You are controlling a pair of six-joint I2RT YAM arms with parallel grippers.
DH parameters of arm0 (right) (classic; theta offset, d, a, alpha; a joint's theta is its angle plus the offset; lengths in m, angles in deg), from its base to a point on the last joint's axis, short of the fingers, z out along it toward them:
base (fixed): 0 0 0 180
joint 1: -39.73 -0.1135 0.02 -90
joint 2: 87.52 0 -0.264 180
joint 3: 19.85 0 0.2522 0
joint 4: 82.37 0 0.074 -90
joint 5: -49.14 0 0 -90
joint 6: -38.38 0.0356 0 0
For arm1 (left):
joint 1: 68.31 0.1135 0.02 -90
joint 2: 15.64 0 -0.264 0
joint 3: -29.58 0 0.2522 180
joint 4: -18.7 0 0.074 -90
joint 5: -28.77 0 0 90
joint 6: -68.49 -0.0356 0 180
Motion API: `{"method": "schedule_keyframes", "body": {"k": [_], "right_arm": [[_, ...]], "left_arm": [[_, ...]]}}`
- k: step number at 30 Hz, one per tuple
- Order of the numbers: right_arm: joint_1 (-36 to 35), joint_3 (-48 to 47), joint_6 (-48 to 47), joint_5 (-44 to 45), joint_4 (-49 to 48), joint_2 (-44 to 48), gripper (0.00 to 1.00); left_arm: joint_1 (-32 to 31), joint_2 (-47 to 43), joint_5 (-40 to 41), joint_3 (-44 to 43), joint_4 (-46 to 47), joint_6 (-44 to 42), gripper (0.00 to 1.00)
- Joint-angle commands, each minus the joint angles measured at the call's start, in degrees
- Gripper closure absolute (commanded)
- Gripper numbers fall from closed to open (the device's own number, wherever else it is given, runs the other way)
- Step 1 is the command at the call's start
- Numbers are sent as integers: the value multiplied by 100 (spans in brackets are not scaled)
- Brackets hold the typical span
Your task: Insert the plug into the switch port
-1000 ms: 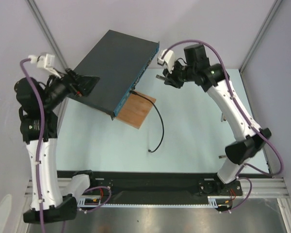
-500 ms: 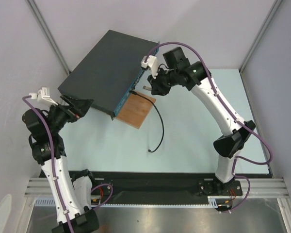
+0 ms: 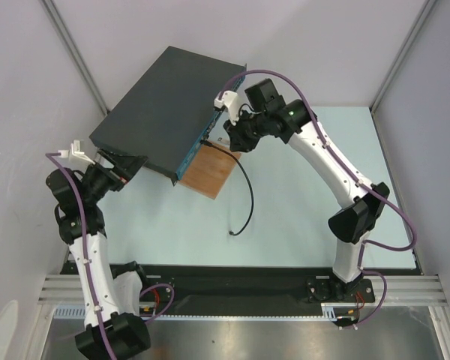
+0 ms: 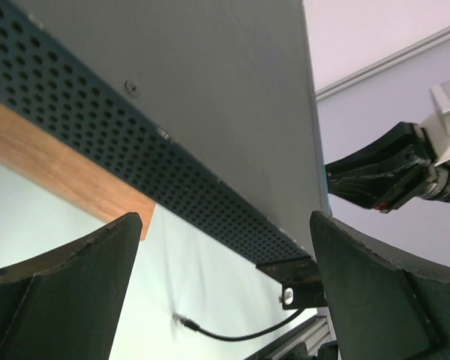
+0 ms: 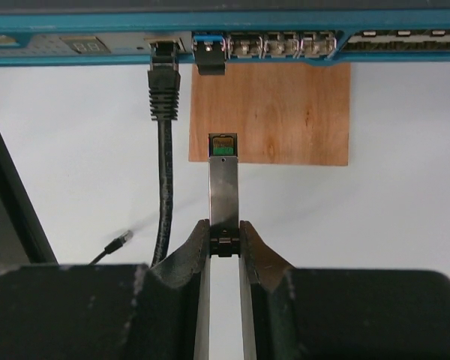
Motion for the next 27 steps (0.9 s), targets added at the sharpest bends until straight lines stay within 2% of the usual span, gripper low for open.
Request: {"method": "schedule_keyframes", "body": {"k": [1, 6, 16, 19, 22, 23, 27], "right_arm": [[-91, -103, 193, 56, -380, -68, 100], [-179, -191, 289, 162, -477, -192, 100], [-223, -402, 518, 426, -635, -332, 100], [-188, -455, 632, 435, -688, -350, 100], [-162, -525, 773, 321, -723, -376, 100], [-144, -551, 799, 294, -715, -385, 100], [-118, -525, 1018, 145, -679, -403, 100]], "left_arm": [[48, 13, -162, 69, 807, 432, 0], [13, 144, -109, 193, 1438, 670, 0], [-549, 470, 198, 395, 2205, 838, 3], [-576, 522, 286, 421, 2214, 811, 10], [-576, 619, 339, 395, 2161, 837, 27], [-568, 645, 357, 386, 2170, 855, 36], [-585, 690, 366, 342, 2152, 952, 53]]}}
